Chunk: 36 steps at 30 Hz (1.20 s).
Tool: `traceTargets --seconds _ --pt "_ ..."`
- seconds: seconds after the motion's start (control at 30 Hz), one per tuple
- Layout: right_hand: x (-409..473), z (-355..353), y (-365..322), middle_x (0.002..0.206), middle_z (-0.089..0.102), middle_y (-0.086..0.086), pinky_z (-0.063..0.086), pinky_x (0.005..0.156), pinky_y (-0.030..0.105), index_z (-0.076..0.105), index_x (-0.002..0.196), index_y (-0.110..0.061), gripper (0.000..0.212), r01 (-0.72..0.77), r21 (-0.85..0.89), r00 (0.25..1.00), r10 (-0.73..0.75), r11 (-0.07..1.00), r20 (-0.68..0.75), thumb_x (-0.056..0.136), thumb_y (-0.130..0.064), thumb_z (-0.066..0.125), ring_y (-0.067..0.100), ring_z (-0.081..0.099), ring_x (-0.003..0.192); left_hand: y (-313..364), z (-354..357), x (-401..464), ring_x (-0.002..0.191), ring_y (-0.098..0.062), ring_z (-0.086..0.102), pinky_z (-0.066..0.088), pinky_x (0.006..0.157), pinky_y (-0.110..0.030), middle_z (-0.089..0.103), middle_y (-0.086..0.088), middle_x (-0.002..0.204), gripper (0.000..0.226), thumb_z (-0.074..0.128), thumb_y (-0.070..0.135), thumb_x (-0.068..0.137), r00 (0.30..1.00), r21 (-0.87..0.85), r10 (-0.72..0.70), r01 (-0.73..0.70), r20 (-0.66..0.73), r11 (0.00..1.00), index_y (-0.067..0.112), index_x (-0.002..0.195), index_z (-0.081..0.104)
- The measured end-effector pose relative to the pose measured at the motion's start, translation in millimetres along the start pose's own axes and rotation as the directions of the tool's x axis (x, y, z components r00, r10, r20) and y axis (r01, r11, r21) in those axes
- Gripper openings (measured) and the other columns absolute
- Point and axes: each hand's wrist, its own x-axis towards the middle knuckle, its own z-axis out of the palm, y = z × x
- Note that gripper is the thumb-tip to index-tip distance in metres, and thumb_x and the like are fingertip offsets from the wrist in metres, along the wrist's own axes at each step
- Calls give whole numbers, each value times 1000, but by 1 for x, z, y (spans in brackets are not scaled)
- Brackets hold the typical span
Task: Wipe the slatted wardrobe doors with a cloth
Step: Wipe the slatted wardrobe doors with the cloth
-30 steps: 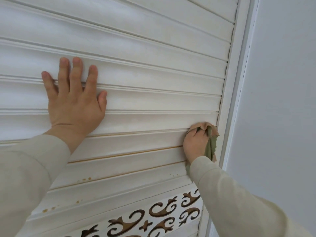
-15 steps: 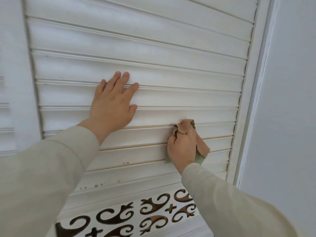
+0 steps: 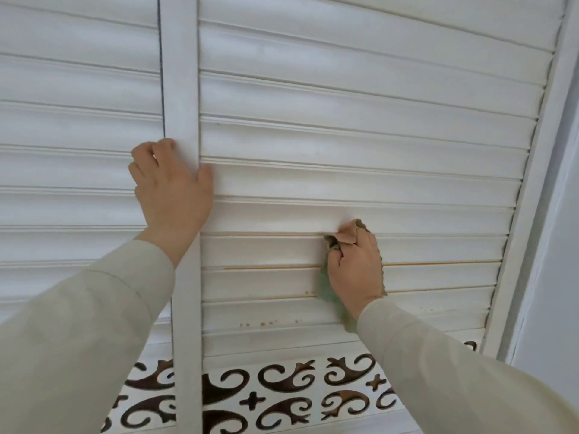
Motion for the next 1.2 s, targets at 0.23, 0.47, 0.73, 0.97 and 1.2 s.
traceTargets --seconds 0.23,0.47,0.73,0.97,1.2 --pt "-8 18 -49 97 62 12 43 96 38 70 94 -2 34 99 -3 995 -99 995 26 82 -16 42 30 48 98 -26 -12 9 91 -30 52 38 75 -36 54 -1 89 47 36 54 100 865 -184 -334 423 375 887 10 104 50" --pt "-22 48 -136 96 63 9 44 96 38 74 92 -6 36 241 34 962 -243 970 124 79 -20 45 30 49 99 -37 -16 12 70 -10 45 30 55 -26 49 2 82 45 37 55 102 875 -240 -232 355 424 903 11 95 44" --pt "-10 39 -113 88 63 12 44 86 40 75 88 -3 35 296 -45 948 -288 954 132 78 -18 45 34 53 90 -49 -16 15 69 -12 47 34 58 -33 51 1 81 44 37 56 101 884 -267 -152 292 442 918 14 88 42" --pt "-5 8 -42 92 62 21 41 90 42 71 84 5 39 -118 -194 993 122 974 7 81 -18 40 43 55 95 -53 -7 12 75 -24 54 44 66 -37 56 -3 83 46 36 59 100 882 -341 -113 292 458 894 15 88 43" --pt "-25 45 -131 88 62 12 39 87 32 69 72 -4 15 77 67 994 -82 995 73 72 -5 54 37 57 88 -59 -5 13 81 -28 55 44 70 -39 55 -3 84 49 34 59 101 899 -340 -96 258 428 904 11 94 43"
